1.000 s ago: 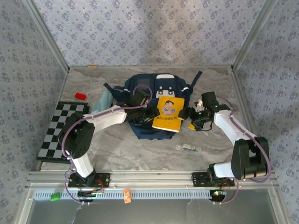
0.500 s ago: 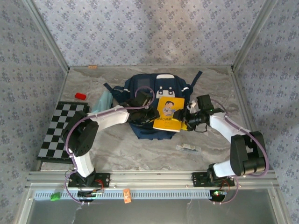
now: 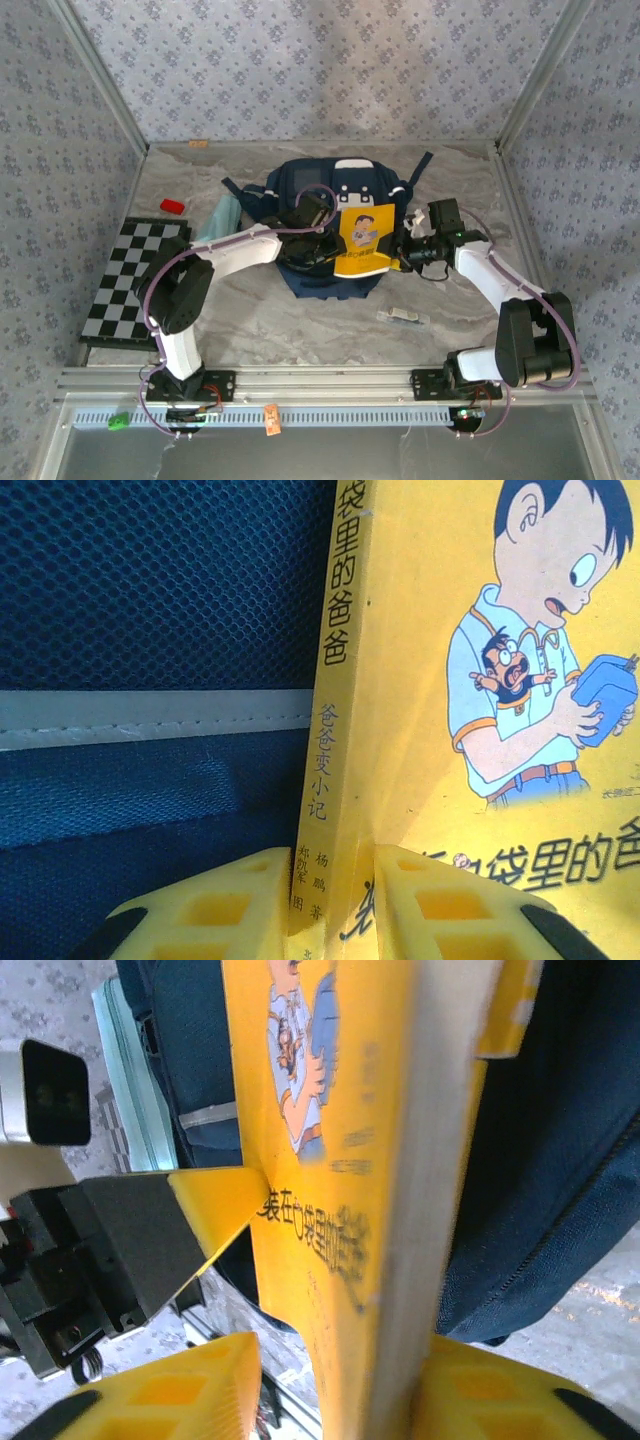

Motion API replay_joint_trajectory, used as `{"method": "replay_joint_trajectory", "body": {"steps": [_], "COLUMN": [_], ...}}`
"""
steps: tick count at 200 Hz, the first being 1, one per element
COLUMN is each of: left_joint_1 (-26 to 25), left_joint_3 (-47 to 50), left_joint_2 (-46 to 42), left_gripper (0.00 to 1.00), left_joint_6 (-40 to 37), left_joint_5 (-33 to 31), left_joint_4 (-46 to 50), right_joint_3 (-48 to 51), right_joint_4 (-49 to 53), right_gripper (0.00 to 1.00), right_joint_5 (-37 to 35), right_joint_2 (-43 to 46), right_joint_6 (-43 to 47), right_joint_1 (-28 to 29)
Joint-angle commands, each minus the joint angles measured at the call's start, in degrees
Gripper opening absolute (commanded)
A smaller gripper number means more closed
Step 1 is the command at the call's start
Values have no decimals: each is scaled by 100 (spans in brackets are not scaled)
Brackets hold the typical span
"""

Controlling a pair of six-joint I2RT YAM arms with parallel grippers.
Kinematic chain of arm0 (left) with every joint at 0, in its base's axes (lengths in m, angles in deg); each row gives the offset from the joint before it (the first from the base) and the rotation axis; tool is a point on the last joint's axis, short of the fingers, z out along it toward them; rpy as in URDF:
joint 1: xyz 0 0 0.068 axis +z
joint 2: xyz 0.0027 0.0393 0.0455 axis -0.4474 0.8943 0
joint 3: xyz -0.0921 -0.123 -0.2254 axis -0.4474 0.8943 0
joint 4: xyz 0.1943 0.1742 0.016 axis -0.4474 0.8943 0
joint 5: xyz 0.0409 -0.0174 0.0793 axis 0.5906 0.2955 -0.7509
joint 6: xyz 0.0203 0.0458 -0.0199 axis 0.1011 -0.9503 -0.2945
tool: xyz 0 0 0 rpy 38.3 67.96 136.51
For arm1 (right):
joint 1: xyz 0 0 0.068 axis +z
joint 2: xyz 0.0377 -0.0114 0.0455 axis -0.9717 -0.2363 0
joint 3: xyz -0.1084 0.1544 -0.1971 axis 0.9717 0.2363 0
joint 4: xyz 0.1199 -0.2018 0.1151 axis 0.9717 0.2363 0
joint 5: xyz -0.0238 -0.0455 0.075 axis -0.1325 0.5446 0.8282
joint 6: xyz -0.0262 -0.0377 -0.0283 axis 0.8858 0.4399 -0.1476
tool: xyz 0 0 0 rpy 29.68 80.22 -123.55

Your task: Pack the student bag

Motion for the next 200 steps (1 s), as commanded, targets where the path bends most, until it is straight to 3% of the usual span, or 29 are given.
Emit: {"method": "replay_joint_trajectory", "body": {"steps": [1, 32, 59, 83, 103, 131, 159, 200], "left_joint_1": [-82, -70, -75, -91, -114, -399, -750, -1051], "left_joint_3": [-197, -297, -471, -512, -407, -511, -698, -1229], "left_joint_2": [10, -93, -362, -658, -818, -897, -753, -124], "left_gripper": [26, 29, 38, 47, 58, 63, 67, 68], "left_joint_6": [-327, -790, -1732, -2970, -3917, -4860, -5516, -5762], "left_joint_5": [-109, -253, -651, -826, -613, -687, -971, -1334], "left_joint_4": [382, 637, 1192, 1634, 1804, 2097, 2218, 2127], "right_joint_3": [-22, -7, -134, -391, -565, -654, -663, -650], "right_joint_4": [140, 227, 576, 1325, 1997, 2508, 2712, 2810], "right_gripper": [30, 10, 3, 2, 1, 1, 0, 0], "right_joint_5": [76, 160, 175, 117, -4, 116, 163, 185], "right_joint_2": [123, 265, 615, 1024, 1353, 1675, 1775, 1796], "right_joint_6": [132, 153, 172, 572, 780, 852, 875, 938], "right_joint_1": [-88, -291, -617, -951, -1294, -1822, -2145, -2477]}}
